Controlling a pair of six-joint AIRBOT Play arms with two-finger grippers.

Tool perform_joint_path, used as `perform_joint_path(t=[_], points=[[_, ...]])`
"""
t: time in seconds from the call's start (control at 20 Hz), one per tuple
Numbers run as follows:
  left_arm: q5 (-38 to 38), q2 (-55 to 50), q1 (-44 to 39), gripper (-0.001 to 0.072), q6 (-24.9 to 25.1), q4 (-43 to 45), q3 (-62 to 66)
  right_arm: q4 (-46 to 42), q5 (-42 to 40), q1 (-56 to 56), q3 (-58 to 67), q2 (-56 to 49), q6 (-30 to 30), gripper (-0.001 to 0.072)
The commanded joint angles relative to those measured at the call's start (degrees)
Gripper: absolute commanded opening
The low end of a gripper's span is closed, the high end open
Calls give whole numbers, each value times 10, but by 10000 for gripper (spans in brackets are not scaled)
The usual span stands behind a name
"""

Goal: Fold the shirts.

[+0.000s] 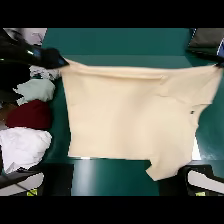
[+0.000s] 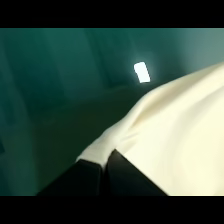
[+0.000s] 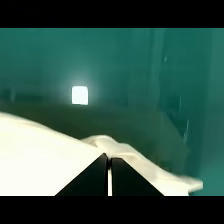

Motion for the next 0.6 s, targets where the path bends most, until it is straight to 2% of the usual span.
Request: perform_joint_path(t=[0.0, 0.15, 0.3, 0.4, 0.55], points=[[85, -108, 0, 19, 42, 0, -25, -70, -64, 58, -8, -125, 1, 11], [203, -146, 0, 20, 42, 0, -24, -69, -139, 60, 57, -197, 1, 11], [302, -152, 0, 19, 55, 5, -21, -70, -178, 59, 113, -232, 1, 11], [321, -152, 0, 19, 85, 9, -20, -71, -196, 58, 122, -233, 0, 11], [285, -152, 0, 19, 93, 63, -22, -71, -165, 58, 116, -232, 0, 10]])
